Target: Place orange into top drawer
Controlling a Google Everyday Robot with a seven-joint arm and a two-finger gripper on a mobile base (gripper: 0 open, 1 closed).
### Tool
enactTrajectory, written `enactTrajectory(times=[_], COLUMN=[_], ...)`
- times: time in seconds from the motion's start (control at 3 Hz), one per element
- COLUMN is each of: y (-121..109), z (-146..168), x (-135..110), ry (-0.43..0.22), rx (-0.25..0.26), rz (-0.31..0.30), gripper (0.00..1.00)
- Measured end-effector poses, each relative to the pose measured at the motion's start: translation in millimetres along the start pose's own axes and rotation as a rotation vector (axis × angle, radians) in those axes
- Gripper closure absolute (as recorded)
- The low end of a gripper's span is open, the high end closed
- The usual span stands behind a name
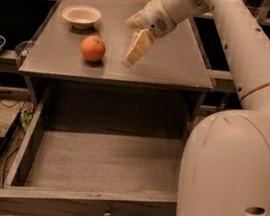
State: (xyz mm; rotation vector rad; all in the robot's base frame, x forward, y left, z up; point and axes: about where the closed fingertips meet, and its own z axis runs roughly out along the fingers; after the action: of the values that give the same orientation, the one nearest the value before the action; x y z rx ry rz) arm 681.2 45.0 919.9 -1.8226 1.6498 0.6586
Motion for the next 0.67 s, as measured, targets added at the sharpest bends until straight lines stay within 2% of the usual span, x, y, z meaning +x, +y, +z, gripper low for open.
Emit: enactTrajectory(times=[0.67], y=[-16.8], z=[25.7], x=[5.8], ry=[-0.038], rx=[-0.033], rz=[0.011], gripper=[0.00])
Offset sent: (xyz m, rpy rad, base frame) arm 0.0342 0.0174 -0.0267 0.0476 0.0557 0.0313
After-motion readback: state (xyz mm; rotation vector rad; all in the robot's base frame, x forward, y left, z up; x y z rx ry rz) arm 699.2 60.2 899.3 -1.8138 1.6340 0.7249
